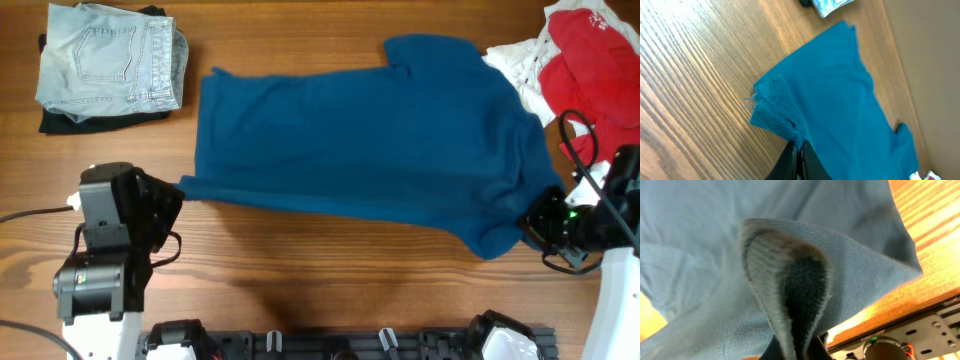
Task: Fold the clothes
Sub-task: 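Lift the bottom hem and fold it toward the far edge with both grippers, then lay the folded hem along the far edge and open both grippers, then move both grippers to the folded shirt's far left and right corners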
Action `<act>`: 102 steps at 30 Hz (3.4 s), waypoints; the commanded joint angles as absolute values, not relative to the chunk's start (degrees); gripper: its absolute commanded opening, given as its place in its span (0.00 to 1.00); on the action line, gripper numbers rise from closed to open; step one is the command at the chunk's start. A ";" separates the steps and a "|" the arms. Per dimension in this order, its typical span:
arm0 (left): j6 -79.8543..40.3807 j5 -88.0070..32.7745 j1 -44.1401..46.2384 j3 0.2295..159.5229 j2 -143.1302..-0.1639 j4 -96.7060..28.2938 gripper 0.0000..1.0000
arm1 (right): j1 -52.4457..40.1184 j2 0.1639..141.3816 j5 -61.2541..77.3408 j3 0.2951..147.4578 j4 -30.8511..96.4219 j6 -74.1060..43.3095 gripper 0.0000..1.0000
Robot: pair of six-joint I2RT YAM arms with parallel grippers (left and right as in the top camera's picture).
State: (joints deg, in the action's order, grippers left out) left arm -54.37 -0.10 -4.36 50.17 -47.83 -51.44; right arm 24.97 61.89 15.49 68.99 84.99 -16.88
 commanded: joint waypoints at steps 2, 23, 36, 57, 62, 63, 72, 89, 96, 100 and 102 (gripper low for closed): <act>-52.69 3.09 -4.89 52.51 -48.12 -53.84 0.04 | 25.58 62.43 14.39 71.99 85.12 -13.21 0.04; -52.64 3.18 -0.93 52.51 -81.97 -38.30 0.04 | 23.24 91.50 14.02 71.99 68.14 -8.99 0.04; -52.66 10.44 4.25 52.51 -87.24 -25.30 0.04 | 18.33 103.15 13.98 71.94 55.05 -9.63 0.04; -52.66 16.60 4.23 52.51 -89.06 -21.19 0.04 | 18.35 102.19 14.22 76.01 47.09 -9.39 0.04; -52.66 16.60 4.23 52.51 -89.06 -21.45 0.04 | 18.33 101.54 13.91 76.12 46.46 -8.99 0.04; -52.66 16.60 4.25 52.51 -89.06 -21.43 0.04 | 18.33 101.71 13.72 76.12 46.44 -8.95 0.04; -52.66 16.58 4.25 52.51 -90.85 -21.89 0.84 | 18.33 101.80 13.76 76.12 45.04 -9.02 0.25; -29.43 13.04 4.23 61.63 -88.18 -26.68 1.00 | 18.13 101.23 16.64 85.36 53.32 -2.94 0.72; -18.11 -0.43 3.38 83.11 -93.89 -38.41 1.00 | 13.41 101.25 15.09 98.54 58.43 -0.86 0.75; -12.40 -1.02 3.53 94.65 -103.61 -43.31 1.00 | 10.15 101.43 13.89 99.61 56.31 -0.89 0.75; -10.63 -0.97 3.42 98.83 -108.27 -44.07 1.00 | 9.10 101.67 13.30 99.61 56.12 -1.08 0.75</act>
